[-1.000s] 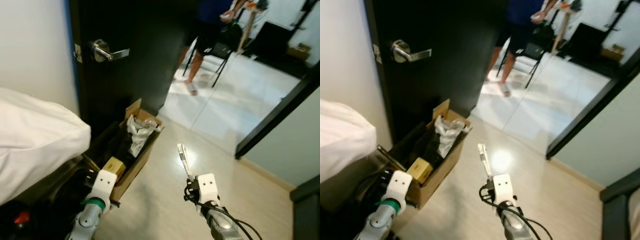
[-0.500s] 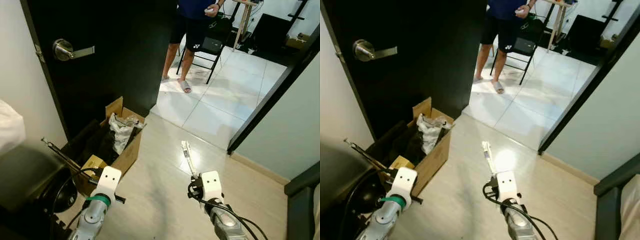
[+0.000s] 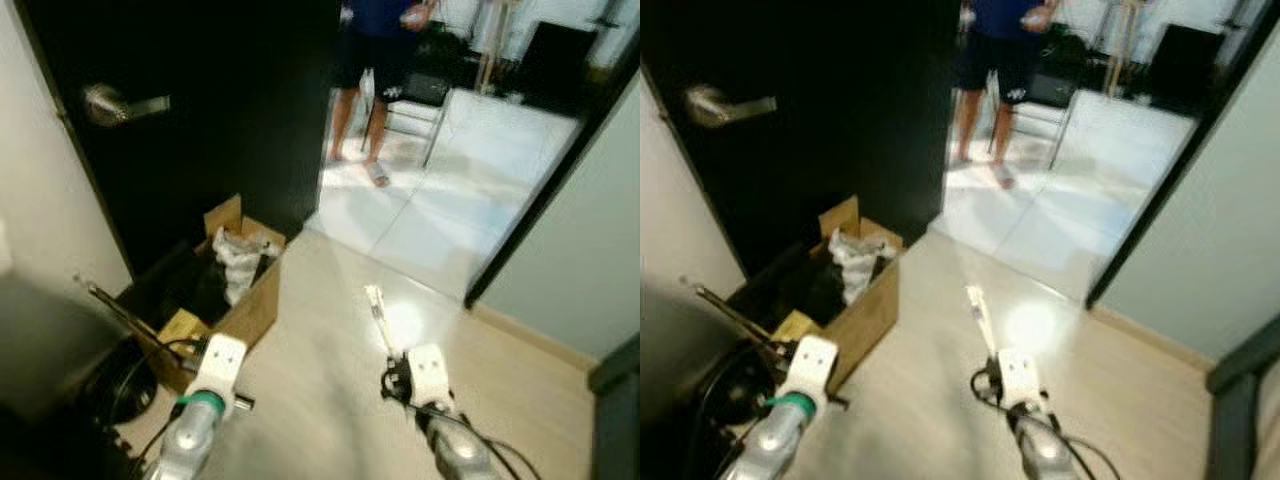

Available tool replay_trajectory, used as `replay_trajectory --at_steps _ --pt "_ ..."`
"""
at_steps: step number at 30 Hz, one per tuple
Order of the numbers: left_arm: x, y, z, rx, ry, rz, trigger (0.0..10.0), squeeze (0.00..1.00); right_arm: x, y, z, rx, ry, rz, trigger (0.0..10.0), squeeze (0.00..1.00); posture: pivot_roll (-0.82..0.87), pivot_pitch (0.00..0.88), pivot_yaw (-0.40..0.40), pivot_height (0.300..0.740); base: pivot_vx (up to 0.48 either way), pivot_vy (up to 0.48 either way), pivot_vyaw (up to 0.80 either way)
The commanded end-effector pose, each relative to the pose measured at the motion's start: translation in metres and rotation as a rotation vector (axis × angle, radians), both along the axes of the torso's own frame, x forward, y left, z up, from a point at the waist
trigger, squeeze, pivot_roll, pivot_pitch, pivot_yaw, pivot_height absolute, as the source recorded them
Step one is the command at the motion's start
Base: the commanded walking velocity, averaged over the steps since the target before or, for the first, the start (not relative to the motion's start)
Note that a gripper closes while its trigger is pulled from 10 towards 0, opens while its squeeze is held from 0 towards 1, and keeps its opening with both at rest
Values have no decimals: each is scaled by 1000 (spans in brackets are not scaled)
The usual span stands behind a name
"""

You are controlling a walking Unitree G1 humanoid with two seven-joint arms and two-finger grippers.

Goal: Clean up the room

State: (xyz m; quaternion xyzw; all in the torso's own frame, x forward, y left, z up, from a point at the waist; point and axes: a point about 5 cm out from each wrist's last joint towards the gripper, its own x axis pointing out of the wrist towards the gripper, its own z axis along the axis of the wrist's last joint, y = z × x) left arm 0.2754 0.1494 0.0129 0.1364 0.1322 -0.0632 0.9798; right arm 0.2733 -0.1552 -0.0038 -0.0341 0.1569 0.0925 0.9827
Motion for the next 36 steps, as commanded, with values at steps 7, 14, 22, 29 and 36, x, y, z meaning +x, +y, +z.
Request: replay_trajectory --at_steps 7,14,22,29,36 --pt "-3 0 -4 3 19 -3 10000 0 -2 -2 -2 -3 12 -5 10000 0 50 3 -69 726 282 -329 0" --pt "-4 -3 -5 -4 18 2 10000 0 2 -1 1 -11 3 13 10000 0 54 0 -77 726 273 0 0" --pt "-4 -1 -5 -4 17 9 10000 0 13 8 13 9 -47 39 10000 0 56 0 -82 726 273 0 0" --pt "3 3 -1 -44 -7 79 10000 0 21 13 20 9 -60 80 10000 0 59 0 -138 726 0 0 0" --pt "3 6 -1 -63 -26 144 10000 0 22 10 19 -32 -34 135 10000 0 87 0 -239 726 0 0 0"
